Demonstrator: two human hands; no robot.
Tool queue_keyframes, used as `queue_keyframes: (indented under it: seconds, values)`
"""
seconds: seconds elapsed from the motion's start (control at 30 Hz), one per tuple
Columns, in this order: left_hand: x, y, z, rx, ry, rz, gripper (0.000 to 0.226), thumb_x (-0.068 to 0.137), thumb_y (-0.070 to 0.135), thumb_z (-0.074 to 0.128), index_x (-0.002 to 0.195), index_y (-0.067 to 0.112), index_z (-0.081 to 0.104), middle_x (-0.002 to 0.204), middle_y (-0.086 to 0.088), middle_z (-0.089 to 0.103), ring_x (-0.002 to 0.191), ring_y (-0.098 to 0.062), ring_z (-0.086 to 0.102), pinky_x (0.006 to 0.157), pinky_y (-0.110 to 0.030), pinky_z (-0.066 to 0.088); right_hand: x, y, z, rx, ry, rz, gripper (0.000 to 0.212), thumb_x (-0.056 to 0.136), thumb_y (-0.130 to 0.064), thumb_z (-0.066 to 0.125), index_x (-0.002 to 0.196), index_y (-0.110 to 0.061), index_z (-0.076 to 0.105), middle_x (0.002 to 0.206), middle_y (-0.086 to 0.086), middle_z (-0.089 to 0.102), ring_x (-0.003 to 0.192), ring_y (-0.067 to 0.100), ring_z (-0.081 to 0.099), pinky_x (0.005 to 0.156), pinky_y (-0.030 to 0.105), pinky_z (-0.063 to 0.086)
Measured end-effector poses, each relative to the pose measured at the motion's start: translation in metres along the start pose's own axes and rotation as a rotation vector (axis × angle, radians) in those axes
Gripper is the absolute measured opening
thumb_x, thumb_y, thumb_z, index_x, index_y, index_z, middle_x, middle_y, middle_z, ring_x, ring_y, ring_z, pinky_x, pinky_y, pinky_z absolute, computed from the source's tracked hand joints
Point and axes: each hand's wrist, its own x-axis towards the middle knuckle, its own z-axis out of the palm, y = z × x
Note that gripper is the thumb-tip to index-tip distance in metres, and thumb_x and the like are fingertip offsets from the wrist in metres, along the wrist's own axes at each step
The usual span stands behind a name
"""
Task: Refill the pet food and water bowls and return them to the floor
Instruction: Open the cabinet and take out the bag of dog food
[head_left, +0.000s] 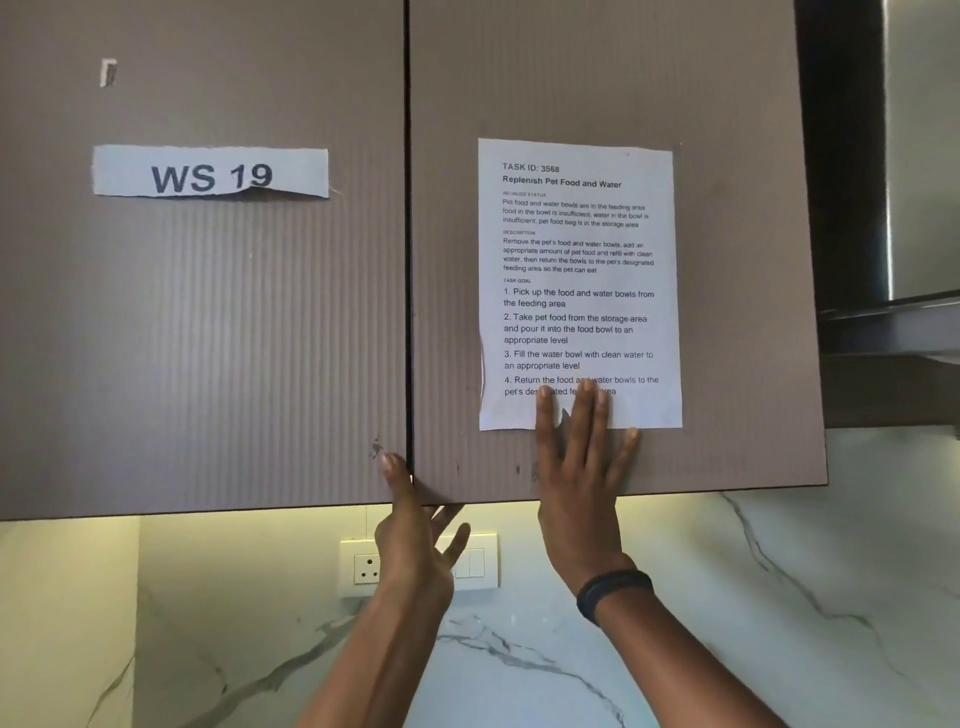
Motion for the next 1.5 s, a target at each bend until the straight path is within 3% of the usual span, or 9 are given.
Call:
queue_keyframes:
  seconds: [0.3,0.47,0.67,0.97,1.07,1.13,1.23,1.37,1.5]
  values:
    - [-0.01,-0.005,-0.011,-0.114,-0.039,-0.043,0.041,0.094,0.052,0.049,0.094,0.013,0.061,0.089,-0.004,0.068,0.084,-0.016,0.068,0.07,-0.033,0.048,-0.012,0.0,-0.015,0.028,0.093,0.015,0.072,0.091,0.005,0.033,0.156,-0.013,0.008,0.16,0.026,0.009,0.148,0.042,0.01,0.107,0.068,0.027]
    - [-0.058,0.003,-0.014,-0.036,-0.052,0.194,0.045,0.072,0.061,0.066,0.073,0.018,0.056,0.075,-0.004,0.061,0.071,-0.018,0.065,0.081,-0.04,0.053,-0.023,0.011,-0.041,0.091,0.08,0.0,0.095,0.079,0.012,0.047,0.156,-0.016,-0.001,0.161,0.023,-0.001,0.15,0.038,0.0,0.111,0.065,0.024]
    - [-0.121,0.007,-0.017,0.169,-0.176,0.449,0.04,0.062,0.031,0.085,0.062,0.018,0.047,0.062,-0.01,0.051,0.068,-0.024,0.055,0.069,-0.03,0.05,-0.042,0.031,-0.088,0.364,0.071,0.021,0.113,0.075,0.016,0.06,0.153,-0.024,-0.011,0.163,0.016,-0.004,0.151,0.029,-0.005,0.118,0.053,0.013]
    - [-0.257,-0.004,0.023,0.512,-0.439,0.778,0.031,0.07,0.027,0.084,0.065,0.021,0.055,0.065,0.007,0.062,0.067,-0.011,0.063,0.066,-0.019,0.053,-0.076,0.112,-0.181,0.903,0.004,0.041,0.087,0.092,-0.032,0.058,0.154,-0.032,-0.004,0.163,-0.003,0.005,0.15,0.019,0.014,0.114,0.048,0.035]
    - [-0.29,-0.005,0.032,0.634,-0.571,0.806,0.028,0.075,0.043,0.078,0.073,0.019,0.063,0.073,0.008,0.065,0.078,-0.012,0.066,0.071,-0.02,0.055,-0.086,0.143,-0.209,0.992,-0.027,0.09,0.086,0.087,-0.045,0.058,0.152,-0.01,0.014,0.139,-0.021,0.042,0.116,-0.016,0.047,0.084,0.005,0.046]
    - [-0.3,-0.005,0.036,0.666,-0.589,0.778,0.027,0.079,0.044,0.072,0.075,0.019,0.065,0.076,0.008,0.068,0.079,-0.009,0.067,0.072,-0.02,0.056,-0.096,0.169,-0.219,1.002,-0.103,0.294,0.067,0.079,-0.043,0.06,0.128,-0.002,0.043,0.094,-0.03,0.059,0.087,-0.008,0.06,0.067,0.004,0.043]
    - [-0.296,-0.002,0.041,0.724,-0.536,0.736,0.025,0.084,0.043,0.067,0.077,0.019,0.066,0.076,0.007,0.07,0.076,-0.006,0.068,0.069,-0.022,0.057,-0.111,0.207,-0.222,1.049,-0.35,0.579,0.088,0.074,-0.076,0.053,0.135,-0.014,0.047,0.13,-0.005,0.058,0.127,0.021,0.051,0.092,0.018,0.037]
    - [-0.283,-0.005,0.044,0.833,-0.474,0.714,0.024,0.087,0.037,0.067,0.075,0.017,0.067,0.075,0.006,0.07,0.074,-0.006,0.068,0.065,-0.023,0.056,-0.1,0.23,-0.246,1.154,-0.209,0.785,0.016,0.096,-0.02,0.055,0.11,-0.012,0.058,0.108,0.002,0.065,0.107,0.02,0.061,0.092,0.017,0.042]
    - [-0.276,-0.018,0.043,0.912,-0.474,0.704,0.027,0.086,0.037,0.067,0.072,0.014,0.067,0.075,0.002,0.07,0.075,-0.008,0.068,0.069,-0.028,0.059,-0.099,0.243,-0.251,1.204,0.007,0.831,0.019,0.088,-0.006,0.066,0.105,-0.013,0.062,0.102,-0.002,0.066,0.097,0.017,0.058,0.082,0.02,0.042]
